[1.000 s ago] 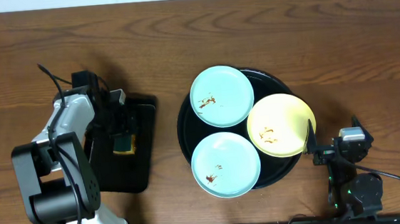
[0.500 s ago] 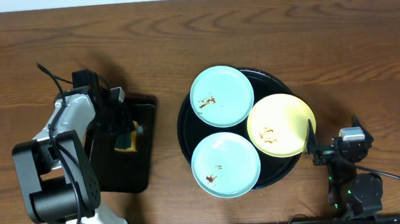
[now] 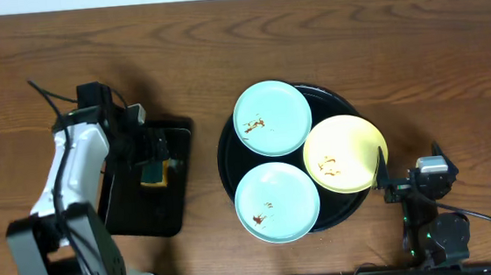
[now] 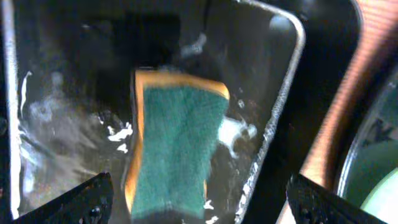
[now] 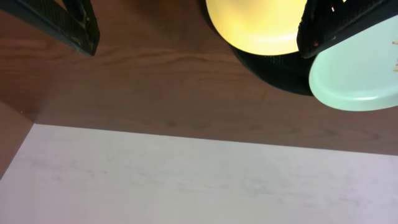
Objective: Clean dirty plates on tray and stack at the side
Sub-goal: 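Grasp the green-and-yellow sponge with the left gripper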
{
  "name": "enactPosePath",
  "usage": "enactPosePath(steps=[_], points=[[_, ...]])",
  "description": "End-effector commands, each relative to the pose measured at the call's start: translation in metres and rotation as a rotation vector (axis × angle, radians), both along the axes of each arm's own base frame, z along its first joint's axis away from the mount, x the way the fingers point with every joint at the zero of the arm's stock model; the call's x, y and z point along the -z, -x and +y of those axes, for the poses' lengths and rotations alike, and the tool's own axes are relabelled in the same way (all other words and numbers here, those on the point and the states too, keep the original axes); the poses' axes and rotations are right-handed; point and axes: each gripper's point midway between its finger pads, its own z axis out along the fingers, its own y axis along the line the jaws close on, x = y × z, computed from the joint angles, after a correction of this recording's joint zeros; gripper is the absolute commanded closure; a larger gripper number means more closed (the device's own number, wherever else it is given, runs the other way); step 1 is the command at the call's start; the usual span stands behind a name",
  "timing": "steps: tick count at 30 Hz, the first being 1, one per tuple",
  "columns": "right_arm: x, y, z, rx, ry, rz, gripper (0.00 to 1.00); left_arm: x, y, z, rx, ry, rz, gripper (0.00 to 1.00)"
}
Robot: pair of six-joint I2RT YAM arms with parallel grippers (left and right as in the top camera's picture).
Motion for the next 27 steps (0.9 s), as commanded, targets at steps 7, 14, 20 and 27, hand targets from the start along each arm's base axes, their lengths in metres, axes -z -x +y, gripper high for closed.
enactPosePath(steps=[7,14,20,27], points=[[0.000,0.000,0.001,-0.001,-0.013,0.000,0.01,0.017,0.028,0.001,-0.064,-0.020,0.104,0.19],[0.000,0.000,0.001,-0.001,-0.012,0.000,0.01,0.035,0.043,0.001,-0.098,-0.033,0.146,0.15],[0.000,0.000,0.001,-0.001,-0.013,0.000,0.01,0.050,0.044,0.003,-0.096,-0.045,0.114,0.09],[0.000,0.000,0.001,-0.001,-0.012,0.000,0.01,0.059,0.032,0.007,-0.090,-0.061,0.079,0.07]])
